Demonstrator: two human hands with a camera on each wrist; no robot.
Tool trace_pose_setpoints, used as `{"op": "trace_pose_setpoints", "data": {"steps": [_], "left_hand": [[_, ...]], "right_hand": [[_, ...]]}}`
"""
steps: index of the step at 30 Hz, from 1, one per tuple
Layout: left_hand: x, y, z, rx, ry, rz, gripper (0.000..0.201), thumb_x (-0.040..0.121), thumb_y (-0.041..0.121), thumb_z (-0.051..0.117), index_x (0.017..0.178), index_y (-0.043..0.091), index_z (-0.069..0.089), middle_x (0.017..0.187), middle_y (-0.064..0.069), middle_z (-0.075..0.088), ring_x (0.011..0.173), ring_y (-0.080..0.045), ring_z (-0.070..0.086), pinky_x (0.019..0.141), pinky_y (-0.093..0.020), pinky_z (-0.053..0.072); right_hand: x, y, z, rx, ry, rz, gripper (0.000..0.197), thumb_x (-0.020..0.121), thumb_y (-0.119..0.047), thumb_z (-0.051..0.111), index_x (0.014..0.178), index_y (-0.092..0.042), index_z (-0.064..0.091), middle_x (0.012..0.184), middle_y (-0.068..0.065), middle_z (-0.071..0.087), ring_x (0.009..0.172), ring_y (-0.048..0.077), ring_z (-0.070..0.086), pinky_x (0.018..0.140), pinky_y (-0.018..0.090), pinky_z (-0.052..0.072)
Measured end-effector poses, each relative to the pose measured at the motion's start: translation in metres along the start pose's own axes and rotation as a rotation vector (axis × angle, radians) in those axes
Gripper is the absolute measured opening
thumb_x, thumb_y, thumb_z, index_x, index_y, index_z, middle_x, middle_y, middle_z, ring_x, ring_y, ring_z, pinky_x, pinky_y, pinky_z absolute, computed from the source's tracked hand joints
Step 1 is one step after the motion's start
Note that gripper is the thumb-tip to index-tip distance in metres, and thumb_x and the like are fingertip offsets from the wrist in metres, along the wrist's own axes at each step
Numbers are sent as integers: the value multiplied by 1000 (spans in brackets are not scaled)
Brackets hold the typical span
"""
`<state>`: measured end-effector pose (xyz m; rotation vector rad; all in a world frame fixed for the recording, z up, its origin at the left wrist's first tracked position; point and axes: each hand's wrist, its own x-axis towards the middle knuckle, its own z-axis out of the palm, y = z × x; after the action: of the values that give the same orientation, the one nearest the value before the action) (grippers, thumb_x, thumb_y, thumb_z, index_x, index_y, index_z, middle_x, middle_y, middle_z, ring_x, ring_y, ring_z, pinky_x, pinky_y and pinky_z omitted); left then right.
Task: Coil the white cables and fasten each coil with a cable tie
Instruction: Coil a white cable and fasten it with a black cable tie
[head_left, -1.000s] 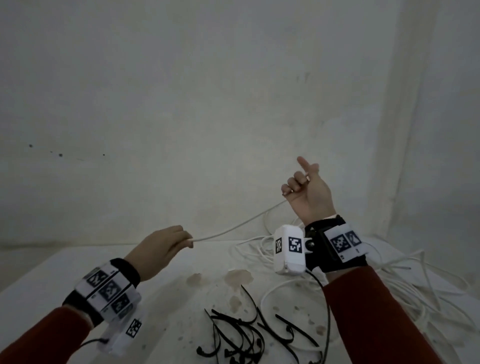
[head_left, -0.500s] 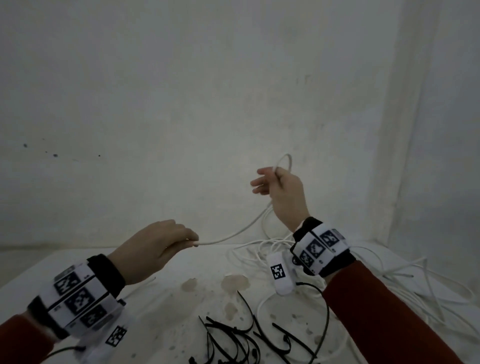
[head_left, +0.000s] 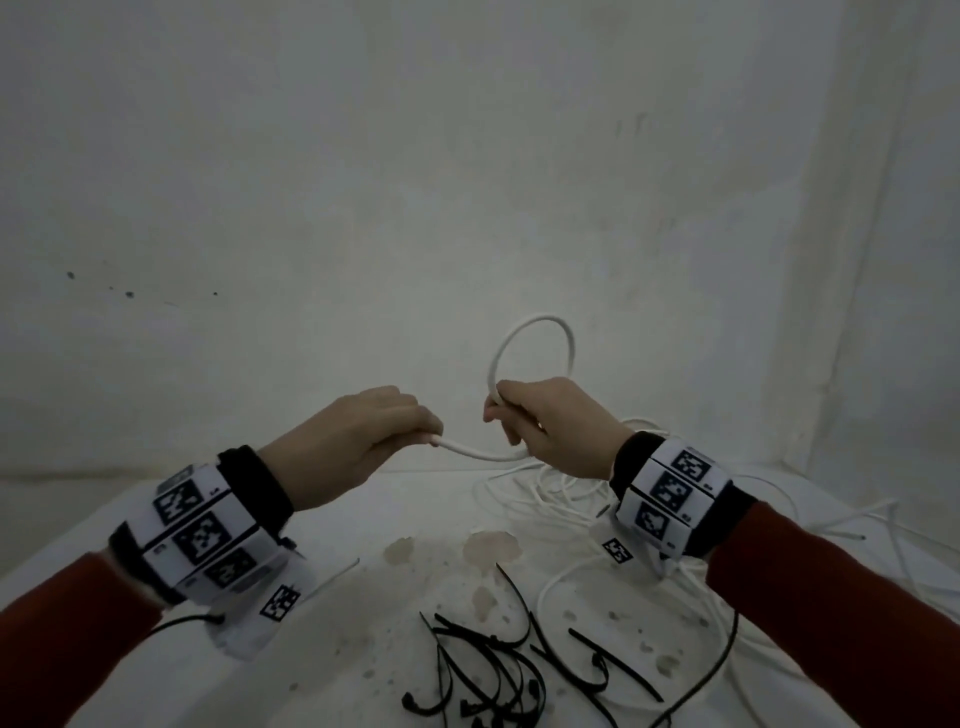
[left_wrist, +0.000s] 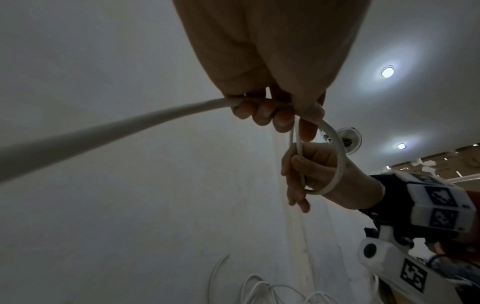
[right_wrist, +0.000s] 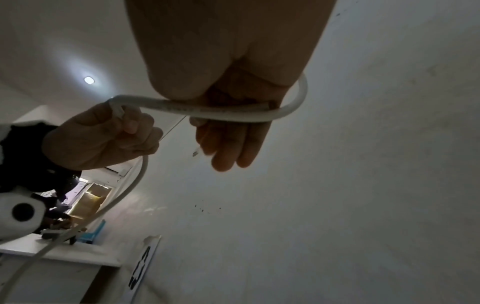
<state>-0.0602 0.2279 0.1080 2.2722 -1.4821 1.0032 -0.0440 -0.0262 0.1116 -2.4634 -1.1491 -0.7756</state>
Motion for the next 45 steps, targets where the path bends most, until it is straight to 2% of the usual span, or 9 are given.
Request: {"op": "trace_pose_setpoints", "data": {"steps": [7, 11, 15, 18, 24, 28, 35, 40, 45], "left_hand": [[-2, -32, -16, 92, 56, -13, 41, 100, 43, 29, 95, 17, 61, 76, 8, 54, 70, -8, 42, 66, -13, 32], [-2, -50, -19, 121, 72, -57, 43, 99, 49, 25, 97, 21, 58, 76, 3, 58, 71, -9, 43, 64, -20, 34], [1, -61, -16, 120, 79, -127, 55, 97, 53, 22, 97, 15, 62, 79, 6, 56, 72, -3, 40, 65, -18, 31], [9, -65, -14, 109, 114, -163, 41, 97, 47, 31, 96, 18, 61, 81, 4, 59, 74, -8, 46, 66, -19, 34], [18, -56, -1, 18, 222, -277, 39, 96, 35, 36, 110, 13, 65, 88, -4, 66, 79, -13, 56, 74, -26, 44], [12, -54, 10, 36, 278, -335, 40, 97, 28, 33, 127, 17, 57, 77, 0, 56, 70, -11, 47, 67, -18, 39], [-18, -60, 29, 201, 245, -540, 32, 99, 29, 40, 105, 10, 65, 91, -6, 66, 77, -27, 62, 65, -38, 50], [-15, -63, 16, 315, 286, -648, 26, 99, 21, 43, 100, 9, 65, 92, -11, 65, 76, -32, 60, 63, -39, 48], [-10, -86, -12, 400, 290, -738, 27, 100, 21, 40, 98, 9, 64, 94, -16, 64, 74, -34, 59, 62, -43, 49]], "right_hand": [[-5, 2, -4, 129, -328, 261, 37, 104, -33, 32, 108, -15, 65, 64, 2, 56, 62, 14, 52, 68, 29, 42], [-9, -6, 0, 226, -283, 255, 61, 97, -59, 21, 74, -23, 66, 65, 16, 51, 54, 13, 43, 59, 24, 36], [-6, -20, 2, 413, -253, 261, 66, 96, -56, 24, 53, -13, 49, 48, -7, 41, 45, 6, 35, 54, 15, 31], [-1, -28, 8, 758, -243, 286, 64, 98, -52, 29, 47, -15, 35, 43, -8, 29, 41, 11, 23, 47, 20, 22], [4, -31, 1, 1758, 14, 315, 50, 94, -47, 30, 51, -22, 34, 43, -5, 9, 39, 13, 7, 42, 26, 12], [4, -33, -12, 1876, 301, 264, 50, 95, -37, 27, 64, -13, 59, 45, -6, 8, 39, 11, 6, 38, 21, 18], [0, -14, -35, 2010, 650, 271, 34, 95, -27, 34, 87, -8, 61, 43, -6, 29, 34, 7, 23, 38, 19, 27], [-11, -7, -33, 2109, 473, 366, 35, 98, -25, 35, 85, -7, 62, 57, -6, 45, 45, 9, 38, 50, 21, 42], [-28, -17, -37, 1861, 125, 557, 42, 93, -32, 37, 79, -7, 68, 50, -7, 14, 38, 9, 9, 38, 20, 19]]}}
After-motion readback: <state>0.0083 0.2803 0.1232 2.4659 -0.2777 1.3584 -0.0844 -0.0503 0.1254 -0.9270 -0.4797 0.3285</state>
